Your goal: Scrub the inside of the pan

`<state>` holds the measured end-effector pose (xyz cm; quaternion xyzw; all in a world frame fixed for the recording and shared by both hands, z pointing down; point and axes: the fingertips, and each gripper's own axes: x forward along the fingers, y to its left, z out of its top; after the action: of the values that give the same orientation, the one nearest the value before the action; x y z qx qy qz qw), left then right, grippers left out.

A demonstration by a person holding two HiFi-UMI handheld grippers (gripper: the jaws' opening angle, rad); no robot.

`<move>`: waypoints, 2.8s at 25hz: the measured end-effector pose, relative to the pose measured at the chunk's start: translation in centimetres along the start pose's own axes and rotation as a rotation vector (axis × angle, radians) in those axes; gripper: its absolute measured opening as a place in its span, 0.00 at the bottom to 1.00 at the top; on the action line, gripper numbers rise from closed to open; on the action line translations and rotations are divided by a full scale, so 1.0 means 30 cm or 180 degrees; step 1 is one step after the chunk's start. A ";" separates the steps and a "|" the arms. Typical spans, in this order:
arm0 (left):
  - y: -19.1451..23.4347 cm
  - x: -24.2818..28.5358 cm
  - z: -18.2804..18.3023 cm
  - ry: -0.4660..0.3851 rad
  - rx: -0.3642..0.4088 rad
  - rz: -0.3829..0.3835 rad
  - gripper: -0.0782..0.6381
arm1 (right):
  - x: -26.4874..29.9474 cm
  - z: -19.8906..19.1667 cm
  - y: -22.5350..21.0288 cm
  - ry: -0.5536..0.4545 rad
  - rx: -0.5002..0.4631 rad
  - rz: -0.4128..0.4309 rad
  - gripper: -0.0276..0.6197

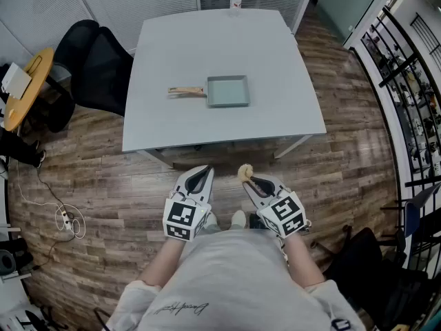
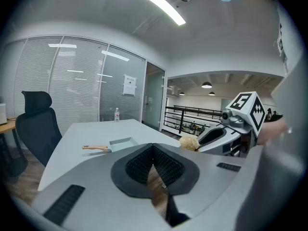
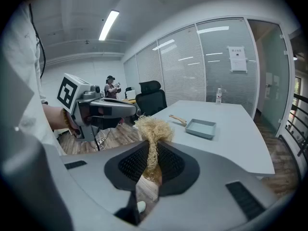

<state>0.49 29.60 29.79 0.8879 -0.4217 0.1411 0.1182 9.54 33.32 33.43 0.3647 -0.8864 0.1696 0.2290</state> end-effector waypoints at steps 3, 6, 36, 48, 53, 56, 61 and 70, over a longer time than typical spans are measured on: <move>0.001 -0.001 0.002 0.0007 -0.0006 -0.0021 0.12 | -0.001 0.002 0.002 -0.0001 0.0000 -0.0016 0.15; 0.003 -0.010 0.001 -0.0001 -0.0013 -0.0037 0.12 | -0.001 0.000 0.011 0.0005 0.0004 -0.0035 0.15; 0.122 -0.087 -0.036 -0.0036 0.0060 -0.0240 0.12 | 0.103 0.043 0.098 0.0011 0.0072 -0.0184 0.15; 0.241 0.106 0.018 -0.0018 0.0034 -0.0188 0.12 | 0.248 0.136 -0.088 -0.0008 0.0018 -0.0070 0.15; 0.323 0.272 0.070 0.0003 -0.0027 -0.0120 0.12 | 0.328 0.201 -0.246 0.0001 -0.0025 -0.0003 0.15; 0.360 0.365 0.123 -0.0019 -0.0007 -0.0101 0.12 | 0.361 0.252 -0.352 -0.0004 -0.0047 0.0006 0.15; 0.425 0.494 0.181 -0.0025 -0.0073 0.0016 0.12 | 0.412 0.305 -0.493 0.0026 -0.0075 0.0095 0.15; 0.484 0.646 0.258 -0.0056 -0.0092 0.0225 0.12 | 0.495 0.392 -0.664 0.0022 -0.0205 0.0310 0.15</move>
<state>2.03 4.25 30.69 0.8718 -0.4558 0.1312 0.1223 11.31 5.92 34.10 0.3130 -0.9073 0.1532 0.2351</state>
